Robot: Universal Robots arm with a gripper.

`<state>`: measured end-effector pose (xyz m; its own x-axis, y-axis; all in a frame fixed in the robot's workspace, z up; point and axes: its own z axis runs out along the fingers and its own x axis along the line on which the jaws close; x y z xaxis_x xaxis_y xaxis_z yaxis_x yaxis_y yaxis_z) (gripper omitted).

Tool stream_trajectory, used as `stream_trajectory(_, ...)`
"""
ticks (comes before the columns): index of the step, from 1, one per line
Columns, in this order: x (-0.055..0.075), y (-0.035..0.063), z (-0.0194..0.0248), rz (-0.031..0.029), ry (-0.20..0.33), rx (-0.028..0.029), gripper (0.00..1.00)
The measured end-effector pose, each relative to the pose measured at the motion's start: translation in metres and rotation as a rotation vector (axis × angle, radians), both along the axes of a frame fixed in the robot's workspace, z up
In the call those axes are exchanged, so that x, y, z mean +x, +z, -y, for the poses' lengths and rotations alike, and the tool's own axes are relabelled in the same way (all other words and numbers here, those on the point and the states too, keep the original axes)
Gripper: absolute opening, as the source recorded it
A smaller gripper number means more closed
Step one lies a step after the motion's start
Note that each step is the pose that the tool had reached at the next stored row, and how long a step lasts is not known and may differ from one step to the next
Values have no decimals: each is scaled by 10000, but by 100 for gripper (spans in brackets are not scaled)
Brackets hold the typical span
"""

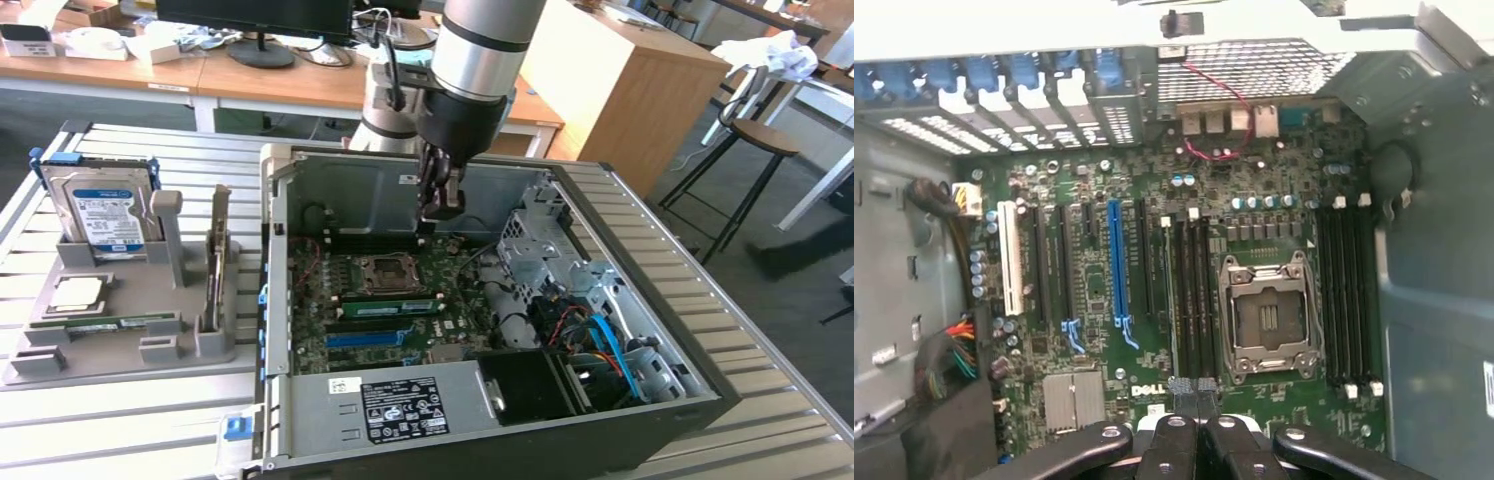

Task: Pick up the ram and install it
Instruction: 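Press down the ram until it locks into place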

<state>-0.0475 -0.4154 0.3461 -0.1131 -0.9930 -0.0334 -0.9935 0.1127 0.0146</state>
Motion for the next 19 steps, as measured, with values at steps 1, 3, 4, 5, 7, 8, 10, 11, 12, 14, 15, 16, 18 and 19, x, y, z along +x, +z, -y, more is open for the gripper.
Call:
stream_trajectory(1,-1,0,0,0,-144,-1,10)
stream_trajectory(3,-1,-2,0,0,-446,-2,10)
stream_trajectory(4,-2,-2,0,-1,-595,-2,10)
stream_trajectory(5,-2,-3,0,0,-747,-2,10)
stream_trajectory(7,-3,-5,1,0,-1046,-2,10)
stream_trajectory(8,-3,-6,0,0,-1199,-2,10)
stream_trajectory(10,-3,-8,0,0,-1539,-1,10)
stream_trajectory(11,-3,-9,0,0,-1708,-2,10)
stream_trajectory(12,-3,-10,0,0,-1880,-1,10)
stream_trajectory(14,-3,-12,0,0,-2241,-2,10)
stream_trajectory(15,-3,-13,0,-1,-2413,-1,10)
stream_trajectory(16,-3,-14,0,-1,-2580,-2,10)
stream_trajectory(18,-3,-17,0,0,-2896,-1,10)
stream_trajectory(19,-3,-17,0,0,-3054,-1,10)
